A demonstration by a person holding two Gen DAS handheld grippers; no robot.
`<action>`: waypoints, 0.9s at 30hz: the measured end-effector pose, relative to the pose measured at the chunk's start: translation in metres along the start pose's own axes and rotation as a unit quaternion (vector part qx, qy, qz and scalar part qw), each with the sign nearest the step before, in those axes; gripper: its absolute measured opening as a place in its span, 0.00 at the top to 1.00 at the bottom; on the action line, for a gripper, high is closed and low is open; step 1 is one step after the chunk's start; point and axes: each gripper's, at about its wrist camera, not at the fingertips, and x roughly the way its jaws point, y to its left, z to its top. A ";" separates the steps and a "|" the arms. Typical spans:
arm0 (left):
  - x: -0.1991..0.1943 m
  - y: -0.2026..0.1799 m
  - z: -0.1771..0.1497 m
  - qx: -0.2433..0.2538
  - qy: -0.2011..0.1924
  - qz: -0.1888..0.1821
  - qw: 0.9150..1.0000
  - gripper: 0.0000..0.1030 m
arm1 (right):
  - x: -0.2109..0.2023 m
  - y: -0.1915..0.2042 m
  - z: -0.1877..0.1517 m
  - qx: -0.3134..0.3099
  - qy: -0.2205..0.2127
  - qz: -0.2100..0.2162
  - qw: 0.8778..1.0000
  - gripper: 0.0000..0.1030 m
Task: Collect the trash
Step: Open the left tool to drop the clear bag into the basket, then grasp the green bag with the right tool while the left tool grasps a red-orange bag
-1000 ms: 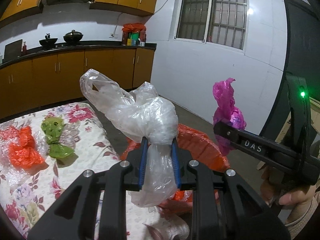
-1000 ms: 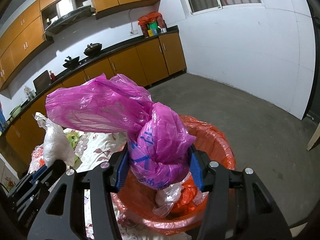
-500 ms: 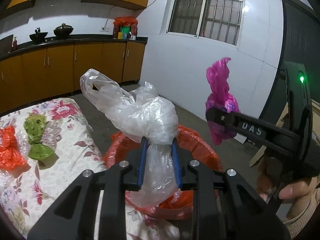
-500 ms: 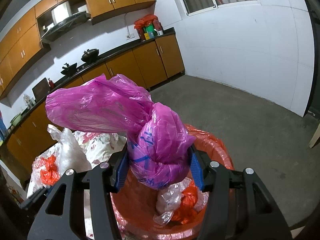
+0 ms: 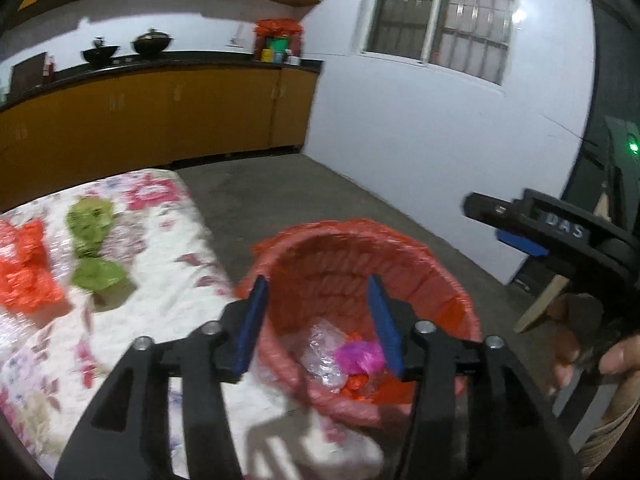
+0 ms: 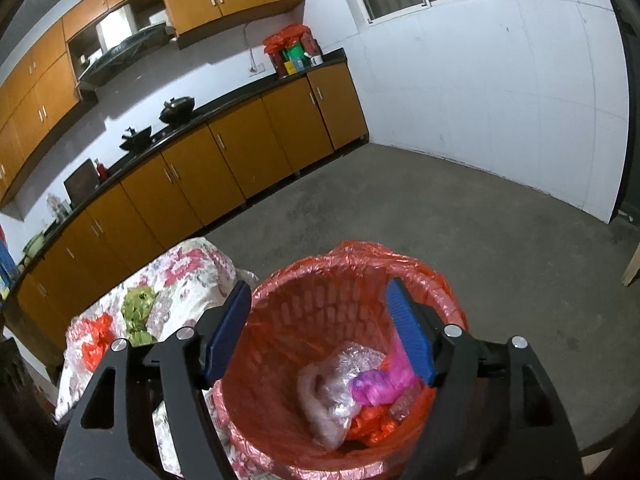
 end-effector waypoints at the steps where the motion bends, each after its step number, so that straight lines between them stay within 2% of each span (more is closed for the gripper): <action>1: -0.002 0.005 -0.001 -0.003 -0.001 0.013 1.000 0.40 | 0.000 0.002 -0.001 -0.005 0.001 -0.001 1.000 0.32; 7: -0.021 0.040 -0.010 -0.015 0.006 0.080 0.997 0.32 | 0.001 0.023 -0.004 -0.042 0.007 0.011 0.999 0.31; 13: -0.050 0.087 -0.025 -0.041 0.005 0.148 0.988 0.30 | 0.005 0.056 -0.010 -0.084 0.012 0.027 0.996 0.25; 22: -0.088 0.155 -0.043 -0.099 0.005 0.225 0.969 0.30 | 0.014 0.106 -0.022 -0.132 0.031 0.068 0.988 0.22; 27: -0.104 0.179 -0.045 -0.117 -0.009 0.260 0.958 0.30 | 0.022 0.155 -0.029 -0.180 0.036 0.100 0.978 0.23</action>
